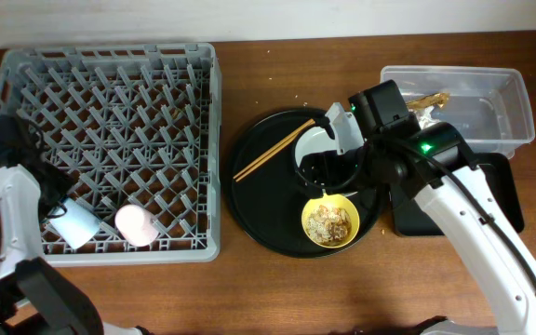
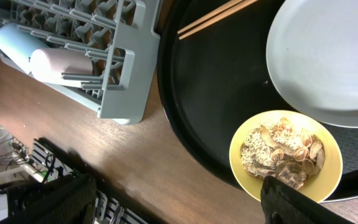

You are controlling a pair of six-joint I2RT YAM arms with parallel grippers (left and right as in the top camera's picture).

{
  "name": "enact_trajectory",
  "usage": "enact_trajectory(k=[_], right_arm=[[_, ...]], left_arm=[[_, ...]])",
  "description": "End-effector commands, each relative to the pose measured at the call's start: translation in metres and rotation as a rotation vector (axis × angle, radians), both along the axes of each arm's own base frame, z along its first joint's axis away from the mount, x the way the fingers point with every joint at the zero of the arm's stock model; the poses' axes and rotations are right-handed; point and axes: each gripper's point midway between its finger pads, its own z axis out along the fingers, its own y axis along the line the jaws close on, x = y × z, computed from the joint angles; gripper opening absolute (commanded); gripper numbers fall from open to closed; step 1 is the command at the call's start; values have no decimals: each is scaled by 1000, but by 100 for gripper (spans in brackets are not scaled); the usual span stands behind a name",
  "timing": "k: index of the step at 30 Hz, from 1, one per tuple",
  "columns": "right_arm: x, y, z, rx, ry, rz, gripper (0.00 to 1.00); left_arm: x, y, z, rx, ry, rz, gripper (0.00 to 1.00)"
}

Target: Sort waste into correct bins and load items into the dishwasher rack

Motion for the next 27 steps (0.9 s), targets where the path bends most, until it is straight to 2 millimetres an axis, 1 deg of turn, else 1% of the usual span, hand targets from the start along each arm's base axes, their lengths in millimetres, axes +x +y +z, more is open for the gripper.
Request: enact_trajectory(k=[1,3,4,5,6,7,8,9,10,11,12,13,14,15,16,17,18,19,20,21,23,24,25,26,27], right_arm=[[1,-1,-2,-15,-5,1,86],[1,-1,-2,-15,-5,1,86],[2,-2,-2,-23,-9,-3,86],[3,-4,-3,-36,-14,-10,86],[3,-4,-3,-36,-15,-10,86],[4,-4,-3,-38,-20,-12,86],[13,-9,-3,-71,-58,-35,89],[27,-19,-5,-121,-91,-114,93],[34,-19,-6,-119,-95,-145,93],[43,-12,-14,-120,-96,-138,92],[51,-13,-28,-151,-82,-145,92],[63,-26,-47,-246,-76,-189,89],[67,-29,-71,-285,-13,-202,81],[51,-12,-94,-233,123,-127,72],[31,-2,-110,-230,226,-58,70],[16,-1,-122,-290,280,-17,69],[3,6,-127,-344,287,32,70],[-2,6,-133,-423,262,54,70],[-9,8,-150,-520,223,77,66],[-17,12,-168,-555,228,109,60],[-28,5,-200,-617,307,132,48],[-31,3,-215,-638,339,138,39],[-32,1,-220,-649,355,138,22],[-30,0,-220,-646,357,132,7],[-29,-1,-220,-635,366,122,4]], left_arm=[[-9,-14,-3,-75,34,-14,0],[-12,-34,-6,-183,36,-28,0],[-18,-39,-5,-207,61,-28,0],[-17,-46,6,-245,52,-33,7],[-8,-51,28,-276,14,-82,15],[-2,-56,61,-292,-21,-131,27],[7,-66,87,-327,-77,-215,39],[23,-88,113,-400,-195,-379,45],[33,-110,131,-457,-295,-519,47],[38,-137,153,-494,-404,-718,47],[38,-164,172,-513,-492,-912,47],[33,-194,190,-527,-566,-1082,47],[28,-212,197,-520,-580,-1167,47],[20,-235,203,-510,-579,-1265,48],[15,-252,205,-493,-557,-1328,55],[11,-266,204,-480,-533,-1377,71],[6,-285,204,-501,-522,-1437,99],[4,-294,204,-508,-519,-1469,99],[2,-299,204,-514,-516,-1484,99],[2,-299,204,-514,-515,-1484,99],[2,-299,204,-514,-515,-1484,99],[2,-299,204,-514,-515,-1483,99],[2,-299,204,-514,-515,-1483,99],[2,-299,204,-514,-515,-1483,99],[2,-299,204,-514,-515,-1483,99]])
